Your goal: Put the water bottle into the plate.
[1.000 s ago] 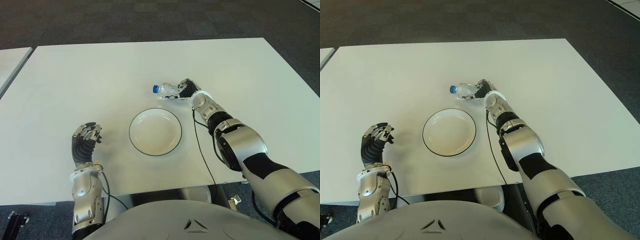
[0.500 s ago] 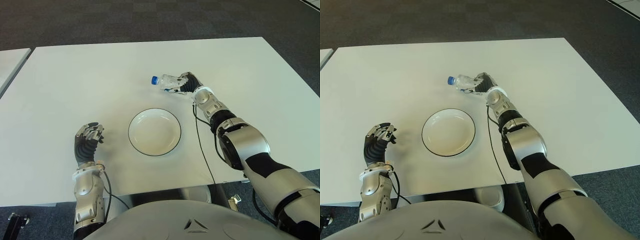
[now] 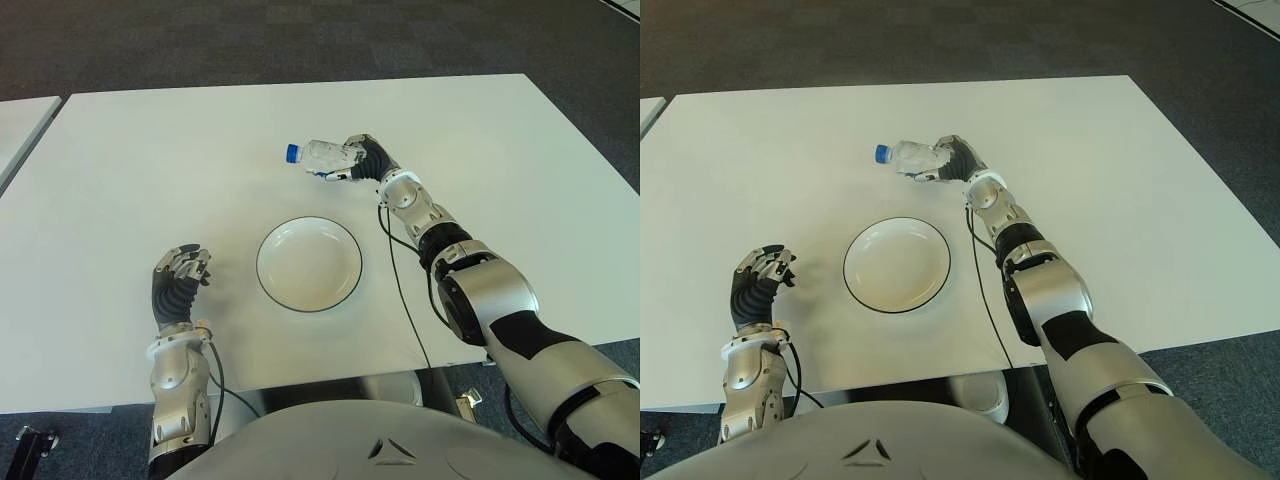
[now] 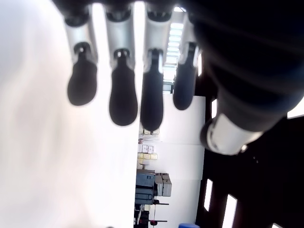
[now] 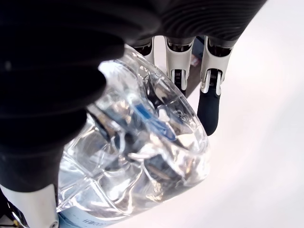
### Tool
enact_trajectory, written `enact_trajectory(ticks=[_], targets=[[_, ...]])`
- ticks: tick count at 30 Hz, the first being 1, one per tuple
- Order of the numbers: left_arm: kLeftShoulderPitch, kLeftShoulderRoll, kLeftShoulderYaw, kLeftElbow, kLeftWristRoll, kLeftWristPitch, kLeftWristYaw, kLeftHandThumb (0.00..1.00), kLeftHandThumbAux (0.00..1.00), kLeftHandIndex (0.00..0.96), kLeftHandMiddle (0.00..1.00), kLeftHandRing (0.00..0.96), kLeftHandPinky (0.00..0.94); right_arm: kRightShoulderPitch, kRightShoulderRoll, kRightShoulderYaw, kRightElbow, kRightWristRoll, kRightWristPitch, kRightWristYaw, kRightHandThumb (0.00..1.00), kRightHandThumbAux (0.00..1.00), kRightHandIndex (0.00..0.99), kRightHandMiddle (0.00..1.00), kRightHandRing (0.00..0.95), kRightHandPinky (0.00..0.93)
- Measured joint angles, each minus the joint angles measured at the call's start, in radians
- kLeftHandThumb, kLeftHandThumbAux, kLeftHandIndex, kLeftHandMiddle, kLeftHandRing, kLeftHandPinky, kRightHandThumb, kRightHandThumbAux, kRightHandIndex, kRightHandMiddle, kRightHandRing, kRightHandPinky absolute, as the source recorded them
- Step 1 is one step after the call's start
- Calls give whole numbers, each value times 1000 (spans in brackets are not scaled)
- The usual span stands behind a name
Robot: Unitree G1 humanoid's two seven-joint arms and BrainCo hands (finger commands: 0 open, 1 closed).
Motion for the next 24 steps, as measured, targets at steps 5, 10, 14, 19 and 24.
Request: enact_trajectory(ticks=[5, 10, 14, 19, 24], targets=[[0, -1, -1, 0, -1, 0, 0, 836, 678, 409, 513, 674, 684, 19, -1, 0, -33, 15, -35, 41, 704, 725, 439, 879, 864, 847], [0, -2, -1, 0, -1, 1, 0, 835, 678, 408, 513, 671, 682, 65, -4, 2, -108, 35, -90, 101, 704, 725, 439, 871, 856, 840], [-1, -5, -1, 0, -1, 2, 1, 836, 678, 408, 517, 673, 684, 121, -10, 21, -195, 38, -135, 147, 703, 726, 438, 868, 853, 838], [-1, -7, -1, 0, 0, 2, 2, 835, 678, 405, 520, 678, 691, 202, -17, 58, -291, 39, -185, 207, 703, 726, 438, 874, 860, 853], [-1, -7, 0, 0, 0, 0, 3, 835, 678, 404, 521, 681, 691, 258, -29, 96, -320, 39, -249, 280, 704, 725, 438, 900, 882, 889]])
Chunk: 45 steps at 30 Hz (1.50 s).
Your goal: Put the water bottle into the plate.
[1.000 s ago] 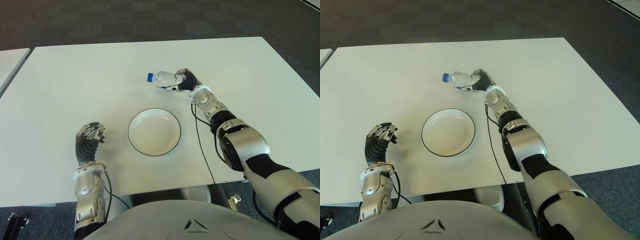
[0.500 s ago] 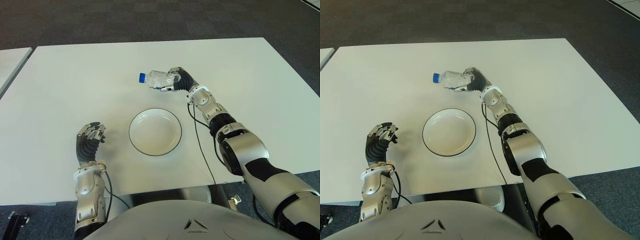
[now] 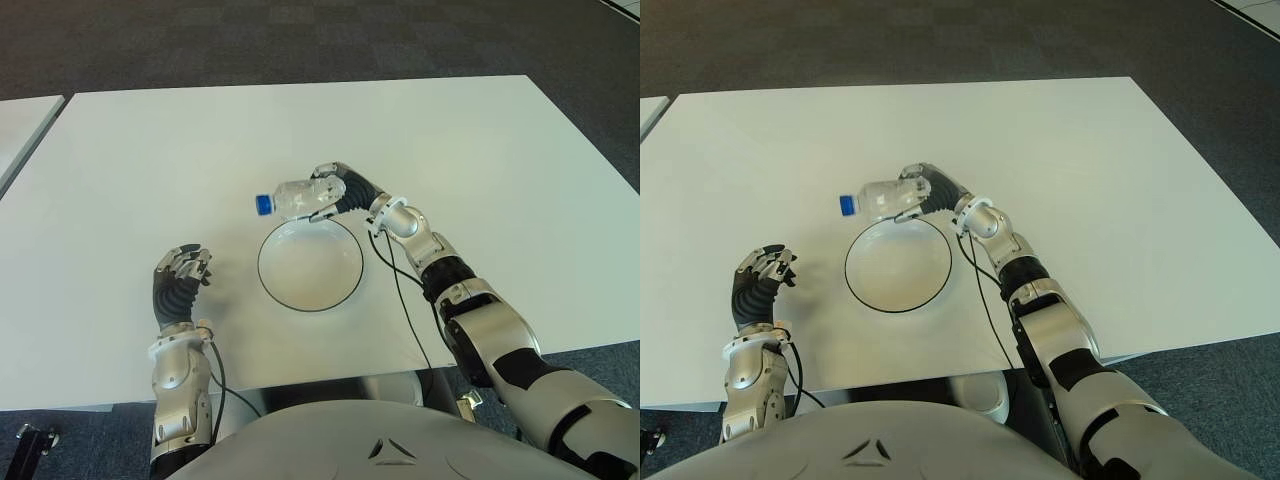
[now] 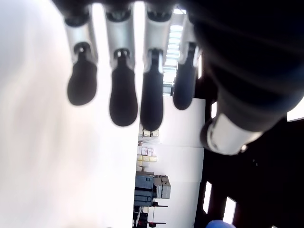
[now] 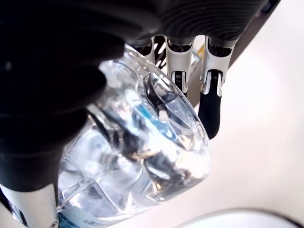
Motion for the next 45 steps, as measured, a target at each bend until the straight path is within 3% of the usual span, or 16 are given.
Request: enact_trajectory(ticks=[6, 11, 23, 29, 37, 41, 45], targets=[[0, 0, 1, 0, 0, 0, 0, 835, 678, 405, 525, 680, 684, 22, -4, 44, 46, -6, -70, 50, 705, 725, 438, 922, 902, 901], [0, 0, 2, 0, 0, 0, 0, 836, 677, 407, 529, 681, 684, 13, -9, 82, 101, -39, -123, 27, 706, 725, 438, 912, 889, 866], [2, 0, 4, 0, -1, 0, 0, 837, 676, 409, 528, 684, 686, -21, -46, 237, 158, -238, -206, -185, 705, 726, 439, 878, 853, 848], [4, 0, 4, -1, -3, 0, 0, 836, 678, 407, 521, 680, 686, -30, -57, 311, 158, -328, -211, -276, 703, 726, 438, 905, 877, 884], [8, 0, 3, -3, -9, -4, 0, 835, 679, 404, 519, 680, 688, -87, -88, 443, 148, -491, -195, -466, 701, 726, 438, 902, 888, 887], [8, 2, 2, -4, -9, -4, 0, 836, 678, 405, 521, 684, 692, -120, -102, 501, 144, -563, -191, -557, 696, 723, 435, 824, 828, 823], [8, 3, 2, -5, -8, -4, 0, 836, 678, 404, 522, 687, 695, -139, -115, 533, 145, -589, -194, -607, 687, 722, 426, 620, 664, 679]])
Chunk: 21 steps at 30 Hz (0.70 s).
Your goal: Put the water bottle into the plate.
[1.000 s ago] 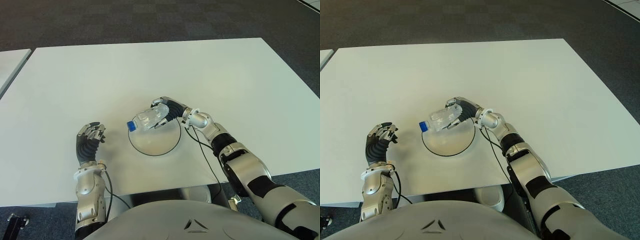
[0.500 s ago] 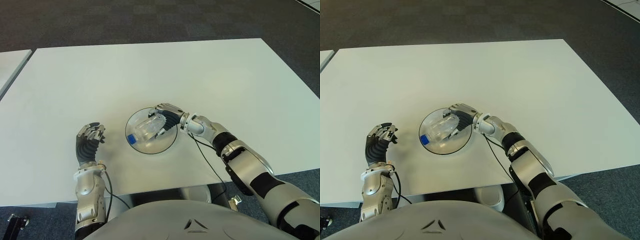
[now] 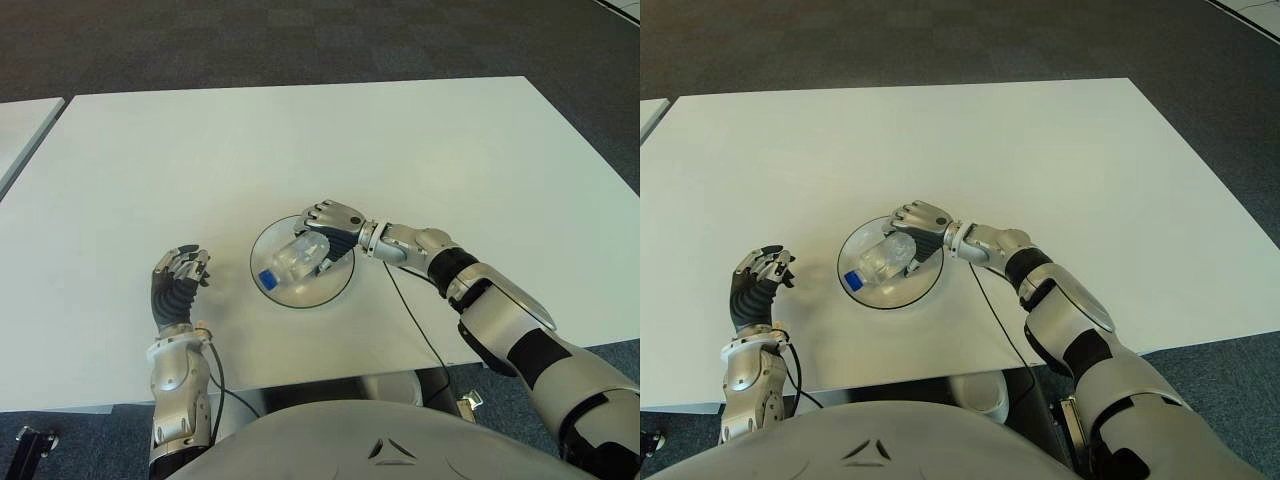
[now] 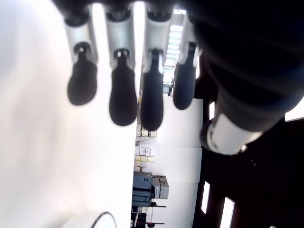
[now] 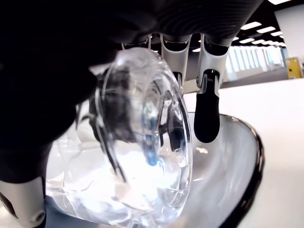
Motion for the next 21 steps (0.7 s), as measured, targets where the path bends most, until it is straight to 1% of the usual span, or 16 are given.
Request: enact_trajectory(ticks=[1, 2, 3, 4, 5, 6, 7, 9, 10, 11, 12, 13, 17, 21], targets=[[0, 0, 0, 0, 0, 0, 0, 836, 678, 405, 522, 687, 695, -2, -1, 3, 1, -1, -1, -4, 616, 699, 396, 566, 614, 637], [1, 0, 0, 0, 0, 0, 0, 836, 678, 405, 522, 687, 694, -3, -1, 7, 3, 0, -4, -4, 507, 668, 350, 485, 539, 575], [1, 1, 0, 0, 0, 0, 0, 836, 678, 405, 522, 686, 693, -5, -2, 11, 5, -1, -5, -3, 430, 633, 275, 386, 440, 491], [1, 1, 0, 0, 1, 0, 0, 836, 678, 404, 522, 685, 692, -7, -4, 17, 7, -1, -7, 0, 402, 620, 249, 351, 404, 461], [1, 1, 0, 0, 1, 0, 0, 835, 679, 404, 521, 684, 691, -8, -6, 23, 9, -3, -8, 7, 355, 587, 187, 264, 312, 377], [1, 1, 0, 0, 1, 0, 0, 835, 679, 403, 521, 683, 690, -9, -7, 28, 12, -4, -9, 14, 324, 565, 148, 208, 253, 323], [1, 1, 0, 0, 1, 0, 0, 835, 679, 403, 521, 683, 690, -11, -11, 35, 14, -6, -11, 19, 313, 558, 134, 189, 232, 304], [1, 1, 0, 0, 0, 0, 0, 835, 679, 403, 520, 681, 688, -14, -15, 41, 15, -6, -12, 24, 281, 507, 59, 83, 124, 200], [0, 1, 0, 0, 0, 0, 0, 835, 679, 403, 520, 680, 687, -18, -16, 45, 15, -6, -13, 29, 276, 499, 47, 66, 107, 183], [0, 1, 0, 0, -1, 0, 0, 835, 679, 403, 519, 679, 686, -22, -16, 47, 15, -6, -14, 33, 308, 450, 30, 42, 68, 127], [0, 1, 0, 0, -1, 0, 0, 835, 679, 403, 519, 679, 685, -26, -16, 51, 15, -6, -18, 42, 328, 418, 19, 27, 43, 90], [-1, 1, 0, 0, -1, 0, 0, 835, 679, 403, 518, 677, 683, -30, -17, 53, 16, -6, -22, 49, 372, 372, 12, 17, 28, 57], [-5, 1, 0, 0, -1, 2, 0, 835, 679, 404, 518, 676, 684, -43, -34, 54, 3, 0, -51, 96, 447, 289, 3, 4, 7, 15], [-5, 1, 0, 0, 0, 7, 0, 835, 678, 404, 521, 682, 693, -47, -56, 56, -20, -1, -64, 129, 498, 227, 0, 0, 1, 3]])
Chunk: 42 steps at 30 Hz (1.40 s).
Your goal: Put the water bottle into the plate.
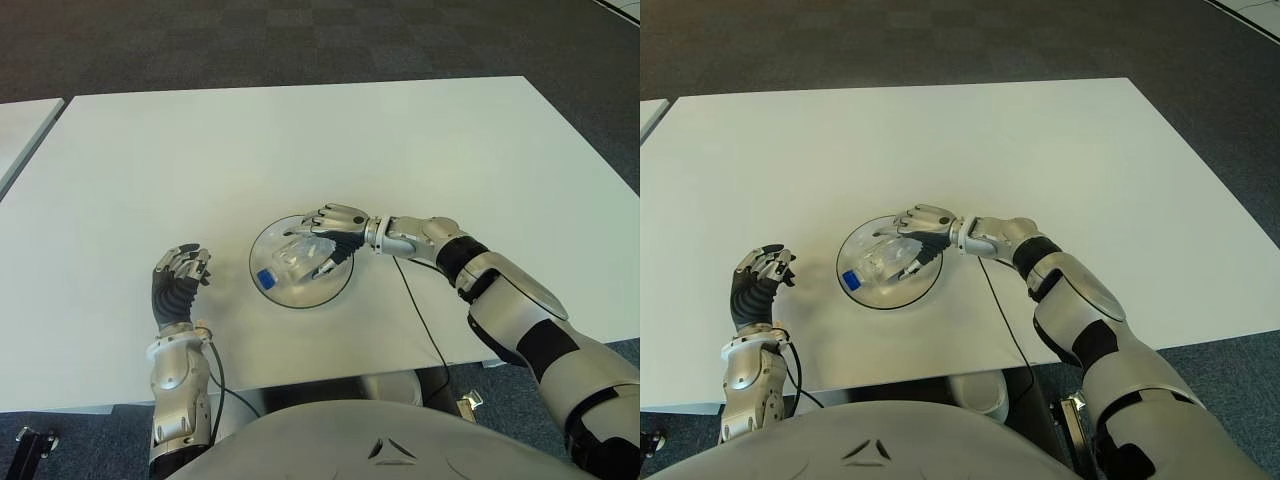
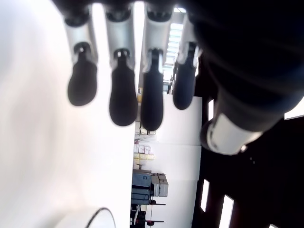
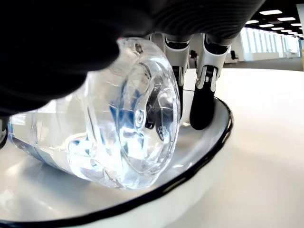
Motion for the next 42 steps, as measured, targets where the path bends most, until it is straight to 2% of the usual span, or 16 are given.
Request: enact_trajectory(ticks=[10, 23, 32, 42], targets=[[-6, 0, -1, 4, 9, 0, 0, 835, 678, 405, 523, 688, 696, -6, -23, 19, -74, -26, 38, 34, 568, 145, 0, 0, 0, 0], [-20, 3, -1, 14, 13, -4, 0, 835, 678, 405, 523, 687, 693, 13, -70, 7, -199, -23, 72, 98, 576, 124, 0, 0, 0, 0], [-25, 3, -1, 22, 13, -15, 0, 835, 679, 403, 524, 688, 697, 46, -91, -45, -263, -3, 72, 110, 570, 121, 0, 0, 0, 0], [-29, 5, -2, 28, 13, -24, 0, 835, 678, 404, 523, 690, 698, 62, -105, -146, -326, 69, 70, 100, 561, 140, 0, 0, 0, 0]])
